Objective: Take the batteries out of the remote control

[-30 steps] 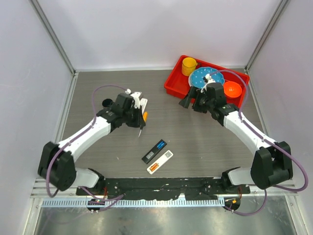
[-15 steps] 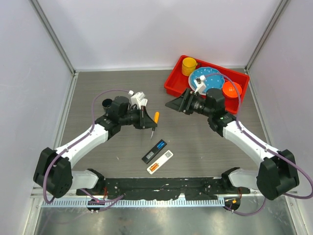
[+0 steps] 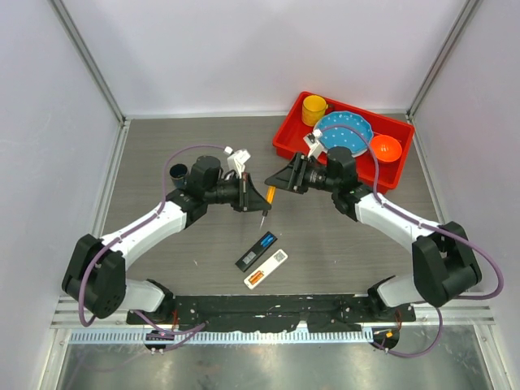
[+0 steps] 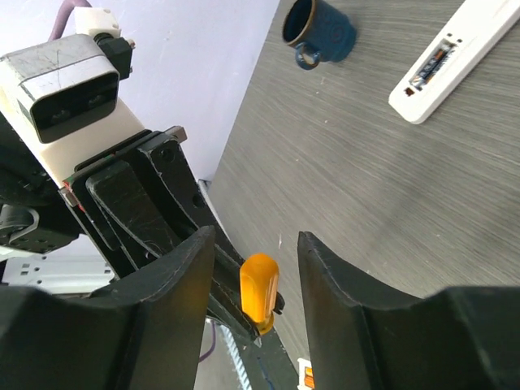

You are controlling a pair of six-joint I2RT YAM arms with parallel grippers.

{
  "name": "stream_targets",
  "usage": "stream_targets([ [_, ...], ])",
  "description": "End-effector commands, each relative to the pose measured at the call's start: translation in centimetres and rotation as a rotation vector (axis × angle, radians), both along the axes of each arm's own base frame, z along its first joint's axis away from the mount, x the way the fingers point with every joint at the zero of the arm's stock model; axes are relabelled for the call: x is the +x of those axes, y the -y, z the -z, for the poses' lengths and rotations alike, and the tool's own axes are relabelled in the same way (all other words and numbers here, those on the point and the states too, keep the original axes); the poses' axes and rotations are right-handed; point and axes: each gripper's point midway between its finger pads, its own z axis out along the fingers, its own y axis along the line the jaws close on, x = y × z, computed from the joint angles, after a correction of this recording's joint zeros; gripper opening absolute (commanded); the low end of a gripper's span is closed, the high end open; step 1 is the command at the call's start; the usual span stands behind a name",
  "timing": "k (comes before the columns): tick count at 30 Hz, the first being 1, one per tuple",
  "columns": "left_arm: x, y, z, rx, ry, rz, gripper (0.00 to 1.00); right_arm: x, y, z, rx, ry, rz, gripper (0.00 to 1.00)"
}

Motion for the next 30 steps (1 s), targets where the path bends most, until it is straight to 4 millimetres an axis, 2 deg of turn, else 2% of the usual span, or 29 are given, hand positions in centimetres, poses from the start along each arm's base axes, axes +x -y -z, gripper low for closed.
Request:
stream_targets([
  [1, 0.4, 1.1, -3.1, -0.084, 0.068, 0.035, 0.0, -0.6, -1.5, -2.8, 0.092, 0.079, -0.088, 0.49],
  [5, 0.6, 1.3, -3.4, -0.101, 0.077, 0.033, 0.0, -1.2, -2.0, -2.7, 0.093, 0.091, -0.123, 0.45],
  [8, 0.8, 1.4, -3.6, -0.109, 0.076, 0.032, 0.0, -1.3, -2.0, -2.4, 0.09, 0.088, -0.127, 0.38],
  [10, 0.8, 1.4, -3.6, -0.104, 0.078, 0.036, 0.0, -1.3, -2.0, -2.4, 0.092, 0.087, -0.129, 0.29],
  [11, 0.8, 1.4, -3.6, -0.103, 0.078, 0.038, 0.0, -1.3, -2.0, -2.4, 0.093, 0.084, -0.126, 0.21],
  [12, 0.8, 1.4, -3.8, -0.106, 0.08, 0.036, 0.0, -1.3, -2.0, -2.4, 0.092, 0.079, -0.125, 0.07],
  [13, 0.8, 1.4, -3.9, -0.106, 0.085, 0.037, 0.01, -1.2, -2.0, -2.4, 0.088, 0.077, -0.12, 0.01],
  [17, 0.7, 1.3, -4.2, -0.109, 0.095, 0.033, 0.09, -0.6, -1.6, -2.1, 0.052, 0.074, -0.08, 0.01],
  [20, 0.6, 1.2, -4.3, -0.113, 0.103, 0.035, 0.41, -0.2, -1.2, -2.1, 0.018, 0.054, -0.036, 0.01],
  [21, 0.6, 1.2, -4.2, -0.114, 0.101, 0.033, 0.45, 0.0, -1.1, -2.1, 0.009, 0.045, -0.021, 0.01],
  [24, 0.6, 1.2, -3.9, -0.11, 0.095, 0.024, 0.49, 0.4, -0.6, -2.6, -0.007, 0.037, 0.031, 0.01],
  [30, 0.6, 1.6, -2.8, -0.098, 0.076, 0.028, 0.52, 0.9, -0.1, -3.1, -0.007, 0.017, 0.092, 0.01],
])
